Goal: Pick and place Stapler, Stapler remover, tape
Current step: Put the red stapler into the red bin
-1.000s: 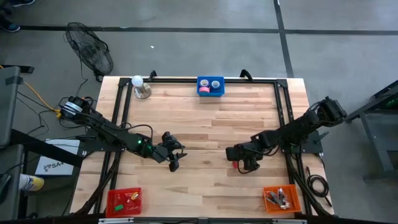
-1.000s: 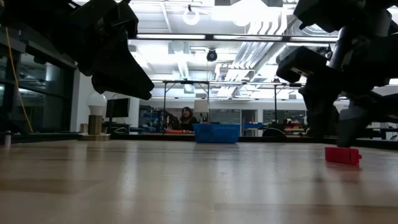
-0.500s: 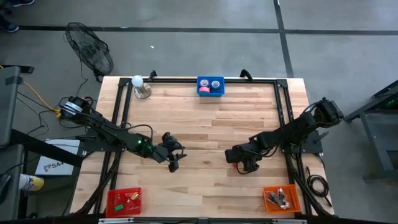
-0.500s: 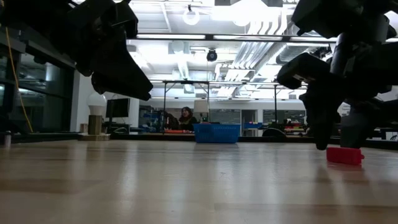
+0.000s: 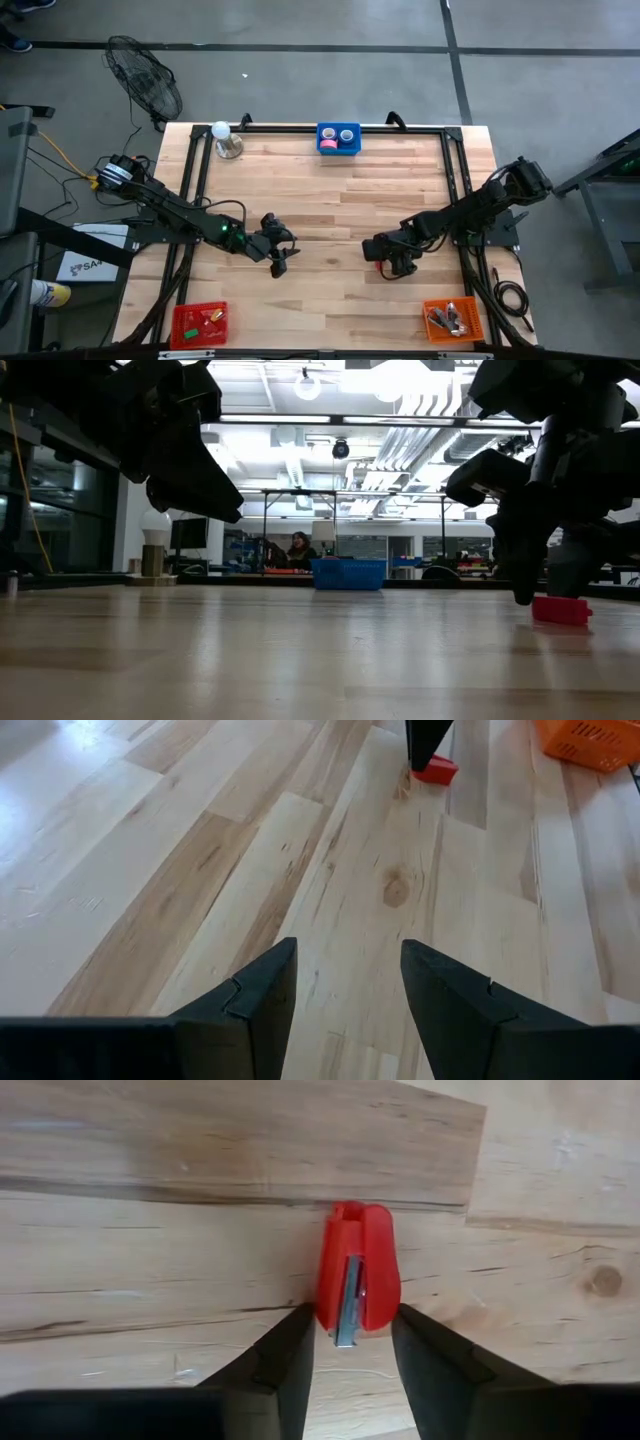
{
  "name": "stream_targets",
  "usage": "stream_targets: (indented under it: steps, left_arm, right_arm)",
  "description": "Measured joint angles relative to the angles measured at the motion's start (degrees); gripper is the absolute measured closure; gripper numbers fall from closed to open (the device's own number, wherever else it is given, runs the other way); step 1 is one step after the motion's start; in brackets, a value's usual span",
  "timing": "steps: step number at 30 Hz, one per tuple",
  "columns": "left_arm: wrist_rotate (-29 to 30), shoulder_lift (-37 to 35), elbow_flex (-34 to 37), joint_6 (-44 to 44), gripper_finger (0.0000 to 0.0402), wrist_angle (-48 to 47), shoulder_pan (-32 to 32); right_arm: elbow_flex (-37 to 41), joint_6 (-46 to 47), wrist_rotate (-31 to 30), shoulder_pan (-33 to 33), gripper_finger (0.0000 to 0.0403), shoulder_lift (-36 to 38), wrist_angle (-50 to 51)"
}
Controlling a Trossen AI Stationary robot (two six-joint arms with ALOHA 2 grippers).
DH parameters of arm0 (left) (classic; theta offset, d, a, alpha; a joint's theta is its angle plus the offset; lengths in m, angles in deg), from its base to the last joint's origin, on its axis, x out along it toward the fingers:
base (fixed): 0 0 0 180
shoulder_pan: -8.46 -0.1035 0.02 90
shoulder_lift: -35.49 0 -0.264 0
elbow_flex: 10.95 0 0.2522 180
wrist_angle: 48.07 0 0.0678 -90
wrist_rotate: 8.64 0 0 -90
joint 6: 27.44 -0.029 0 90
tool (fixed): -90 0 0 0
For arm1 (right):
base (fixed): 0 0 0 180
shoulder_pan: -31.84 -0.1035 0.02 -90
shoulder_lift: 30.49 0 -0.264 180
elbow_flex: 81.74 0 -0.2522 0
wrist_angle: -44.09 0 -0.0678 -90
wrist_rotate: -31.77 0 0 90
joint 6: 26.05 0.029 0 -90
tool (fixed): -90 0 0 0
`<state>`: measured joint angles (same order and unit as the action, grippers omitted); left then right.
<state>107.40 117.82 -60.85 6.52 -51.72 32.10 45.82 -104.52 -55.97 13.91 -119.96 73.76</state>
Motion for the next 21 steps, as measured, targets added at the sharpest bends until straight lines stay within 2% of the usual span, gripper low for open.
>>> stream_targets:
  steps: [4,14,16,21]
  left_arm:
    - [0.0,0.0,0.0,-0.1,0.0225,0.0,0.0]
    - [-0.1,0.0,0.0,-0.1,0.0225,0.0,0.0]
    - [-0.1,0.0,0.0,-0.1,0.0225,0.0,0.0]
    - [-0.2,0.0,0.0,-0.2,0.0225,0.0,0.0]
  right_arm:
    - [0.0,2.1,-0.7,-0.1,0.0284,0.0,0.6]
    - [0.0,16.0,-6.2,-1.9,0.0314,0.0,3.6]
    - [0.1,16.1,-8.5,-2.3,0.0315,0.0,3.8]
    - [0.1,9.2,-12.0,-3.3,0.0293,-0.1,3.2]
